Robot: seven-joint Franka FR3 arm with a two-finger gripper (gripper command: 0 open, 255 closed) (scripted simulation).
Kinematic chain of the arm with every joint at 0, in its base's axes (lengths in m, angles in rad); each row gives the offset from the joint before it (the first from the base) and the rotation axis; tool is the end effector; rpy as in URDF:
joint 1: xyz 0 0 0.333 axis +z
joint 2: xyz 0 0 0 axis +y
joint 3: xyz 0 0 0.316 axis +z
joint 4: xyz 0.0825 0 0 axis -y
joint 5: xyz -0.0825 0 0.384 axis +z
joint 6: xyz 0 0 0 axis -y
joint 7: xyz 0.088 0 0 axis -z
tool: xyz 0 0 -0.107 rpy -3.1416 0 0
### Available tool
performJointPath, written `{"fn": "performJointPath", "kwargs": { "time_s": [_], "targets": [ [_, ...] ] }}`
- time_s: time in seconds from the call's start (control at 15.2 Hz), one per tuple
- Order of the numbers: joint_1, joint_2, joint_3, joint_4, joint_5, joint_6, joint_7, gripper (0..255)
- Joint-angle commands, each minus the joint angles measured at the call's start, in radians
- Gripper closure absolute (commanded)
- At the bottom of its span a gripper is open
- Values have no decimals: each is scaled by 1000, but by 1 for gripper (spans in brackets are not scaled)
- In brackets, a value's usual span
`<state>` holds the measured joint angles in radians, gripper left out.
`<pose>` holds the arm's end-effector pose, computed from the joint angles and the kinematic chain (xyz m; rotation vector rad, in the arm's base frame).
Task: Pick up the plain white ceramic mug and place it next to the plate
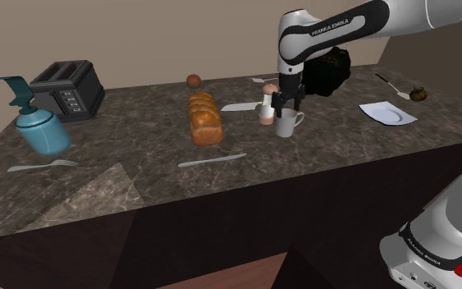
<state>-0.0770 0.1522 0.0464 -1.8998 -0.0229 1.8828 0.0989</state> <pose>0.5764 -0.0202 0.4080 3.1050 -0.1874 -0.2626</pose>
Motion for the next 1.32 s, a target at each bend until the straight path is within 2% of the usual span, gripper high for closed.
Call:
{"fn": "performJointPath", "kwargs": {
  "time_s": [0.0,0.13,0.59,1.12,1.19,1.25],
  "targets": [
    [-4,79,-5,74,4,4,17,0],
    [-7,132,-10,128,8,3,27,0],
    [-7,151,-10,50,6,100,28,0],
    [-7,151,-10,50,6,100,28,0],
    [-7,151,-10,50,6,100,28,255],
    [-7,151,-10,50,6,100,28,255]
  ]
}}
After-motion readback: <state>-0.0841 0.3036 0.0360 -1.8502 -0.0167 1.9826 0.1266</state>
